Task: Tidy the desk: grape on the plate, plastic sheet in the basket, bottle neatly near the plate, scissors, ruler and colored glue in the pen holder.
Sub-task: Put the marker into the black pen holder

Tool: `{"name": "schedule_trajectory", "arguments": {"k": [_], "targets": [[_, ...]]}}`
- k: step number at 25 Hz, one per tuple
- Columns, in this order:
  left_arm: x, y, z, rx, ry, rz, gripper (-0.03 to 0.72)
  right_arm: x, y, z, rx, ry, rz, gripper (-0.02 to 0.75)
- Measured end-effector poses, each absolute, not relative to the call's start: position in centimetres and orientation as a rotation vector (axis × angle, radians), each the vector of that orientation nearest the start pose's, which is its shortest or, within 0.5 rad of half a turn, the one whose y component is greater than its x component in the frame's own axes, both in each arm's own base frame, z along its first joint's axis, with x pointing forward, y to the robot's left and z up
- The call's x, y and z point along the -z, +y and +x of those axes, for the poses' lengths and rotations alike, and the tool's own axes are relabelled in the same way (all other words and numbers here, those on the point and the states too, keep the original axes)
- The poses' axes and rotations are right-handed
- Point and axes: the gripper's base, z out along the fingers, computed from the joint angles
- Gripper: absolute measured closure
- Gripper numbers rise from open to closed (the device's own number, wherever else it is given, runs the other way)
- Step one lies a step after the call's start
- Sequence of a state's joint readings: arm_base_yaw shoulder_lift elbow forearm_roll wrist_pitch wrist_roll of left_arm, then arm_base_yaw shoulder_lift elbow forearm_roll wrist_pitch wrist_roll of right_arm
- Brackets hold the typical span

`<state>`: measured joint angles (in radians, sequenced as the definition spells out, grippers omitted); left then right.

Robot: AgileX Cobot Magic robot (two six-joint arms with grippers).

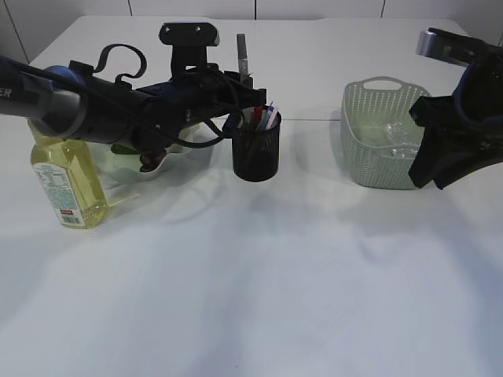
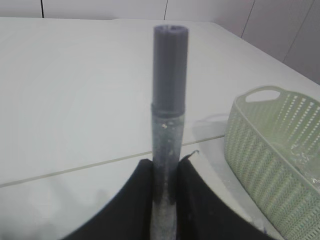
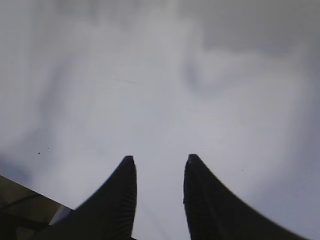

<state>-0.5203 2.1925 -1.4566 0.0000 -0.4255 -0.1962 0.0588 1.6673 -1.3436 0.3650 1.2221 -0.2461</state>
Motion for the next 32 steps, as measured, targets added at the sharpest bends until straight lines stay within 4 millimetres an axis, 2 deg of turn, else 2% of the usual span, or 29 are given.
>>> {"name": "schedule_trajectory", "arguments": {"k": [32], "targets": [[-17.36,-24.59,43.21,0.497,1.822,0.312,0.528,-27.85,5.08,32.37,-0.524,2.936,-0.296,0.465]]}}
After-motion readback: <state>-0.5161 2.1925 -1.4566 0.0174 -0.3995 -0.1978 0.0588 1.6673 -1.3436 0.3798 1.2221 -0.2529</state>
